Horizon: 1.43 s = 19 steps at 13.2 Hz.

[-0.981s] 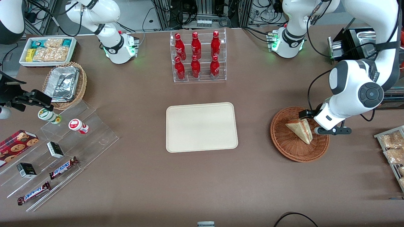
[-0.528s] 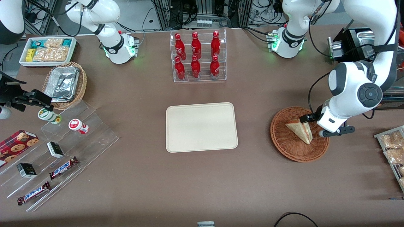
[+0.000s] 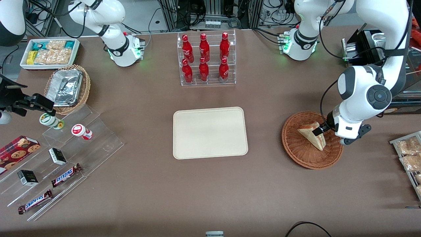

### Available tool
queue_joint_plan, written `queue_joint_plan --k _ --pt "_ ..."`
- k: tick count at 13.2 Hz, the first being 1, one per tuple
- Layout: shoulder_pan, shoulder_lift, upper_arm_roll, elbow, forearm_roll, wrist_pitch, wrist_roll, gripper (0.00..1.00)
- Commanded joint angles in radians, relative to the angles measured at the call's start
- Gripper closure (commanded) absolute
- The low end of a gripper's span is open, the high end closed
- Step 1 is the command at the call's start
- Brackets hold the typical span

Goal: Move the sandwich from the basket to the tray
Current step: 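Lower the open left gripper around the wrapped sandwich and close it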

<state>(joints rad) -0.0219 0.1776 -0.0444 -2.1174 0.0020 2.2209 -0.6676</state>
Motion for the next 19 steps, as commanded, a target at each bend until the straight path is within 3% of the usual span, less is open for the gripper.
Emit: queue_joint_plan --k 1,19 --pt "-0.009 0.013 0.001 -0.025 0.016 0.054 -0.143 0.0" --pt "-0.018 0.045 -0.003 -0.141 0.016 0.206 -0.188 0.0"
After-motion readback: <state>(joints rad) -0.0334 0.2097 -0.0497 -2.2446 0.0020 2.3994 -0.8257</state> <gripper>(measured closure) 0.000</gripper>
